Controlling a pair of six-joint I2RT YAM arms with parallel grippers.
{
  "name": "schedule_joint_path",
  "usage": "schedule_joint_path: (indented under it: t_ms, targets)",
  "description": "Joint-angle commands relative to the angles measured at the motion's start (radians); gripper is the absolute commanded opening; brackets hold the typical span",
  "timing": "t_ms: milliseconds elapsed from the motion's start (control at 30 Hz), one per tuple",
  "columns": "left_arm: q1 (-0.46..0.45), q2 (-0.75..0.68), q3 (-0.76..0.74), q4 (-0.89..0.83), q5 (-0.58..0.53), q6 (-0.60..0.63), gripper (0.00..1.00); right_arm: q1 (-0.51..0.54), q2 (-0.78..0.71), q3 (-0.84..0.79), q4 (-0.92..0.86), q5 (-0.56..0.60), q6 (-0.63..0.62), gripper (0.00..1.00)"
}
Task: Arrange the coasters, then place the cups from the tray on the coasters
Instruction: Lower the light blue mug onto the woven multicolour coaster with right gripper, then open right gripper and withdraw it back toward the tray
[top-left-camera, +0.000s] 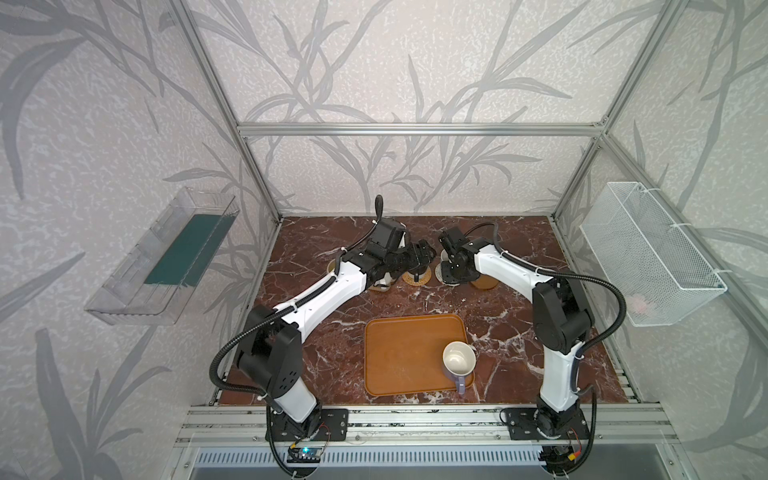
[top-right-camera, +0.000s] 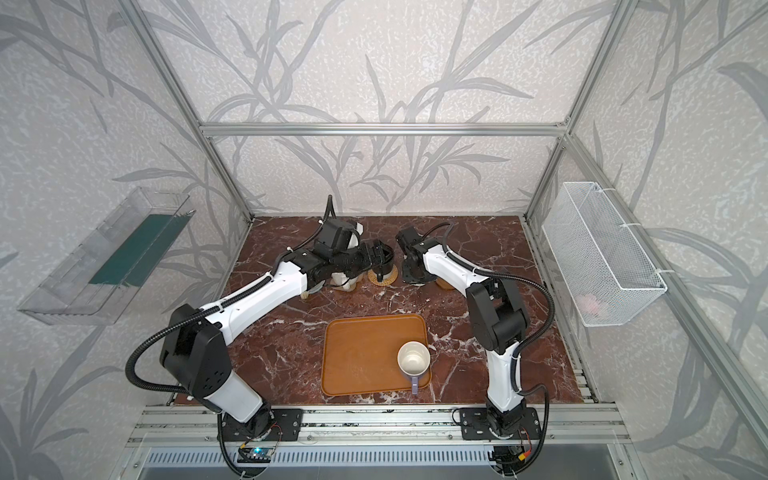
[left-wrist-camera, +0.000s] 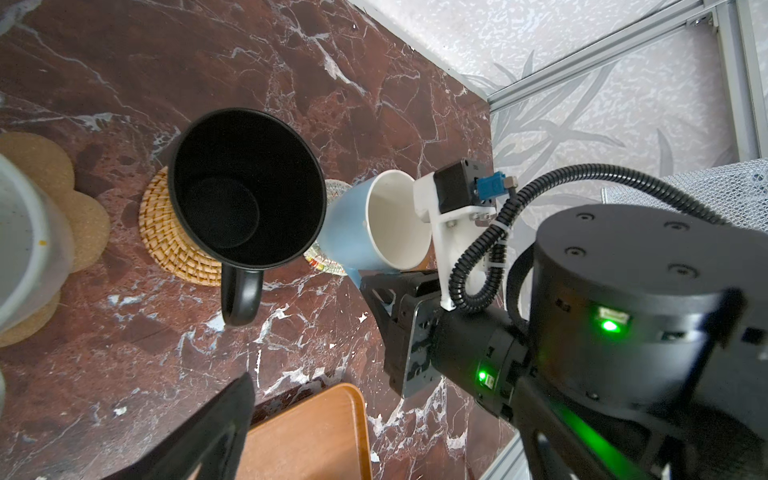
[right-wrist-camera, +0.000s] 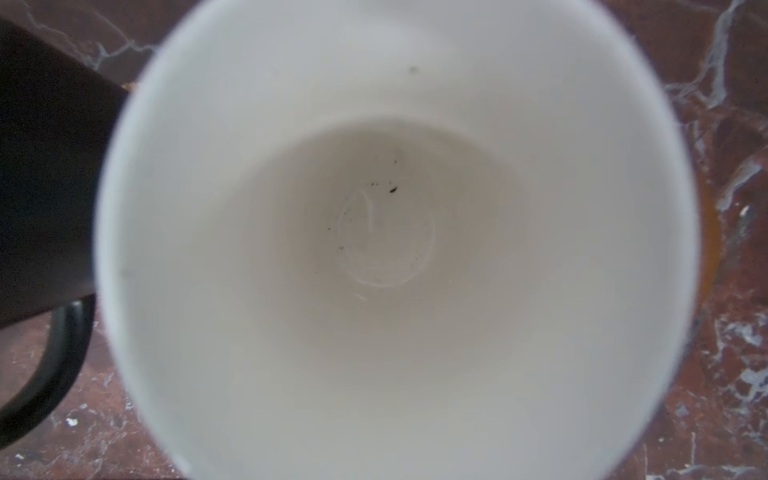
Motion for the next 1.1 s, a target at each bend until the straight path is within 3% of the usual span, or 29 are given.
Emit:
schedule_joint_path:
  t_ms: [0,367,533,700,867,900,933,1000,1033,1067]
  targets:
    - [0.003,-0.005,-0.014,0.017,0.004,-0.015,0.99,-0.003,-0.009,-0.028,0.022,0.002,0.012,0.00]
    - [0.003,-0.028,-0.032,0.035,0.009,-0.020,0.99,-0.003,-0.028,-0.033,0.011,-0.015,0.012,0.03]
    - [0.003,-0.038,-0.034,0.026,0.003,-0.013,0.99,-0.003,-0.020,-0.002,-0.012,-0.048,0.006,0.32]
    - [0.004,-0.050,-0.045,0.026,0.000,-0.012,0.99,-0.003,-0.026,-0.004,-0.002,-0.063,0.017,0.43]
    - [0.004,-0.061,-0.058,0.031,-0.004,-0.012,0.99,-0.002,-0.032,0.009,-0.025,-0.052,0.018,0.73]
    - [0.004,-0.062,-0.057,0.029,-0.005,-0.010,0.99,0.000,-0.038,0.009,-0.027,-0.048,0.019,0.75]
    - [0.004,-0.064,-0.060,0.029,-0.005,-0.010,0.99,0.001,-0.046,0.005,-0.025,-0.042,0.020,0.85]
    - [0.004,-0.071,-0.066,0.028,-0.009,-0.010,0.99,0.001,-0.074,-0.014,-0.009,-0.033,0.016,0.87]
    - [0.006,-0.074,-0.070,0.027,-0.010,-0.010,0.99,0.003,-0.090,-0.023,-0.004,-0.027,0.015,1.00]
    - [0.006,-0.083,-0.074,0.027,-0.013,-0.009,0.99,0.003,-0.108,-0.034,0.004,-0.023,0.015,0.99]
